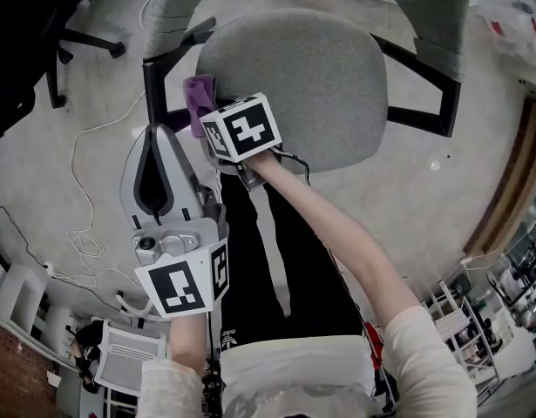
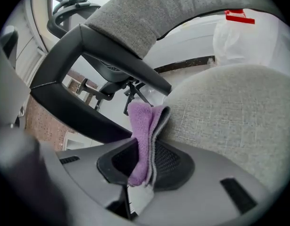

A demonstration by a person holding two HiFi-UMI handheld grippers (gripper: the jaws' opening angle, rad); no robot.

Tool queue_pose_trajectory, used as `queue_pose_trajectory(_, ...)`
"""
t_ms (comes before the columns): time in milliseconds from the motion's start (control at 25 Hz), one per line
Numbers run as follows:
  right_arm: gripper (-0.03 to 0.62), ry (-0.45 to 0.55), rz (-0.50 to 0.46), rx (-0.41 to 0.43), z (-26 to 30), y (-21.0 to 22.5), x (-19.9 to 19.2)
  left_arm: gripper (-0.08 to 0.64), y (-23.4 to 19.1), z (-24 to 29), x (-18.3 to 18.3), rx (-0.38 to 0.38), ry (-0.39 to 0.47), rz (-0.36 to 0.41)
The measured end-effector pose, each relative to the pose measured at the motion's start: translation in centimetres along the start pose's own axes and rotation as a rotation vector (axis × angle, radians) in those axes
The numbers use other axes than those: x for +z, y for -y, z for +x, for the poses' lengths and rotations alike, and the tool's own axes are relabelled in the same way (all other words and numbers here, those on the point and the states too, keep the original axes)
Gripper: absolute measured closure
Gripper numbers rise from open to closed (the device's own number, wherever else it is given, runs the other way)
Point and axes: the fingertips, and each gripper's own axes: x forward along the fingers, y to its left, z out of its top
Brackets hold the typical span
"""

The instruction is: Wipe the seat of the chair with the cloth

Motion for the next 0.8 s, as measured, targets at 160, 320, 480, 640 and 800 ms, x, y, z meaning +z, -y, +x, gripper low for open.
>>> queue_pose_trajectory(160, 0.502, -0.006, -0.006, 0.011, 0.1, 0.1, 0.0, 0.548, 0.3, -0.2, -0.5, -0.004, -0.012, 0.003)
queue_pose_trajectory(320, 0.5, -0.009, 0.014, 0.006, -0.3, 0.8, -0.3, 0.548, 0.8, -0.1, -0.2, -0.019, -0.013, 0.005)
queue_pose_trajectory(480, 0.5, -0.007, -0.002, -0.031, -1.5, 2.3, -0.3, 0.548, 0.8, 0.2, -0.4, -0.025, -0.017, 0.01)
queue_pose_trajectory(640, 0.5, -0.003, 0.009, -0.069, -3.6, 4.9, -0.9, 0.548, 1.0, 0.3, -0.4, -0.022, -0.022, 0.0)
queue_pose_trajectory(800, 0.5, 0.004, 0.02, -0.122, -6.0, 8.2, -1.5, 0.548, 1.6, 0.5, -0.7, -0.041, -0.033, 0.005)
